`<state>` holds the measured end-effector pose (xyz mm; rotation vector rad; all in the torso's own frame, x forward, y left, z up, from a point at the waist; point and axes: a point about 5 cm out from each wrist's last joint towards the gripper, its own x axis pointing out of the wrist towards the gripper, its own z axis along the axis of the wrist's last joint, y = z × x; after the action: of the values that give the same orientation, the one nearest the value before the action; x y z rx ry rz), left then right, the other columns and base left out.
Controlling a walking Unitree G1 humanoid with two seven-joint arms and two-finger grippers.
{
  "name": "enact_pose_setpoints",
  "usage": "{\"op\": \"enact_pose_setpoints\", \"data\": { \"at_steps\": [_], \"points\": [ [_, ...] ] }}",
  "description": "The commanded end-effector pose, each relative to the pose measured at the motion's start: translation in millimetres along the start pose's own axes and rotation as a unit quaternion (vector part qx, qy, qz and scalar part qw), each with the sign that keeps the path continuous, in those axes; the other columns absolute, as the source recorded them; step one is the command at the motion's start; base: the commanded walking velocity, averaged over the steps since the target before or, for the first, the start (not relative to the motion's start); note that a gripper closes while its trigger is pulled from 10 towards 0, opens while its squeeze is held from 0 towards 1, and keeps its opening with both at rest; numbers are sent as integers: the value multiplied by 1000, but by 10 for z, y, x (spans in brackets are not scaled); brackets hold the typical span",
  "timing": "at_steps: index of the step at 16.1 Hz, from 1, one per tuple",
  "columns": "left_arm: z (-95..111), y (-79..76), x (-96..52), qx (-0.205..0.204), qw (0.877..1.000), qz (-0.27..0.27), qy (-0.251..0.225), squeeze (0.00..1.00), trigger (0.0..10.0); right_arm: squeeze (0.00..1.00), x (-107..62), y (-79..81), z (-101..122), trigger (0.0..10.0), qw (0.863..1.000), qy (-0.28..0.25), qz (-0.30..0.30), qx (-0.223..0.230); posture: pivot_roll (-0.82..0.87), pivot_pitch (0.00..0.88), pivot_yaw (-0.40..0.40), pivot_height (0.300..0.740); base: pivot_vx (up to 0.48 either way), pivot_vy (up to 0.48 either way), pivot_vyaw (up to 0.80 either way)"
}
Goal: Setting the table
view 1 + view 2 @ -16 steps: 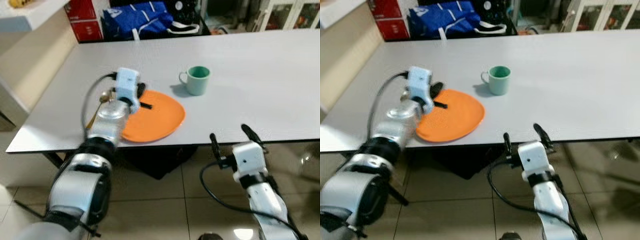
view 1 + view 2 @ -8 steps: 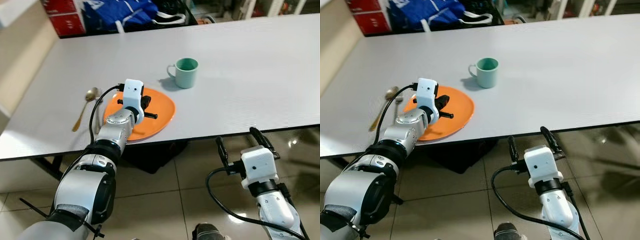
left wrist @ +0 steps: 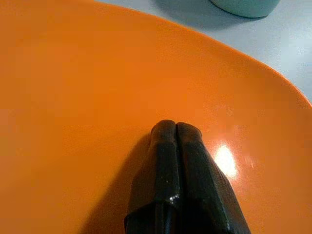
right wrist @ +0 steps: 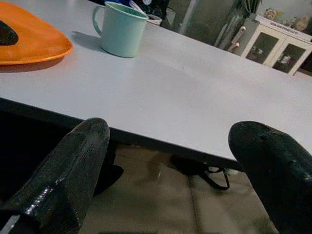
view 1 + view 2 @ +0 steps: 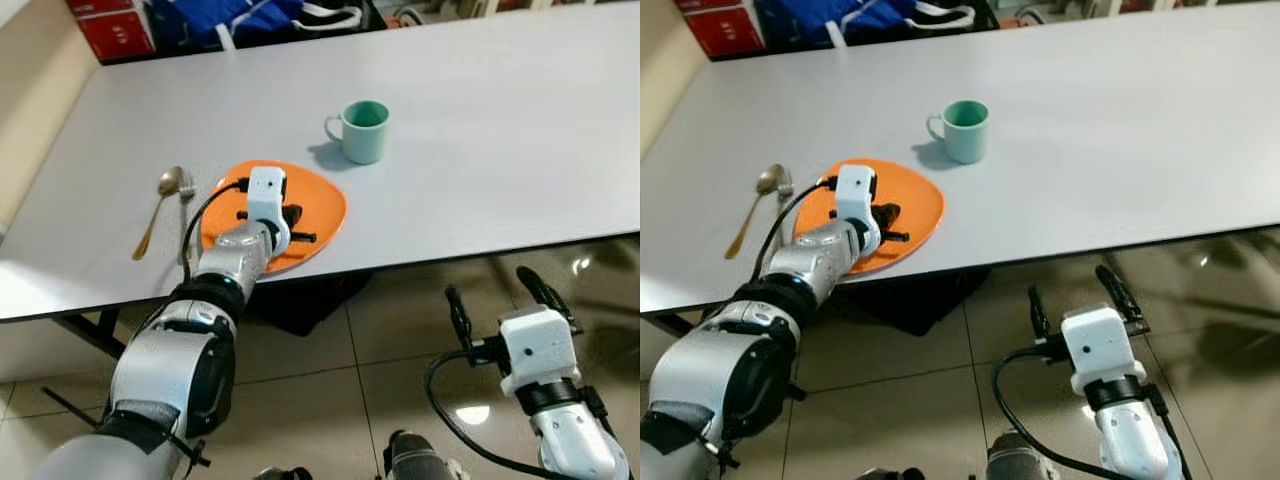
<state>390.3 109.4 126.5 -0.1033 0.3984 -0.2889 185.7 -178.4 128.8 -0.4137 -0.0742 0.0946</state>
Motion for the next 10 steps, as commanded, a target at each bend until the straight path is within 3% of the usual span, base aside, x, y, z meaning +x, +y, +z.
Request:
{"op": "enact_pose_setpoints", "data": {
  "at_steps": [1, 10],
  "points": [
    [-113, 26, -4, -4, 999, 4, 35, 0, 10000, 0, -28, -21, 34, 10000, 1000, 2, -2, -7, -436, 167, 152, 740, 0, 0, 0],
    [80, 132, -20, 56, 998, 19, 10, 0, 10000, 0, -167, -85, 51, 10000, 999, 25, -11, -16, -473, 197, 160, 740, 0, 0, 0]
  ]
}}
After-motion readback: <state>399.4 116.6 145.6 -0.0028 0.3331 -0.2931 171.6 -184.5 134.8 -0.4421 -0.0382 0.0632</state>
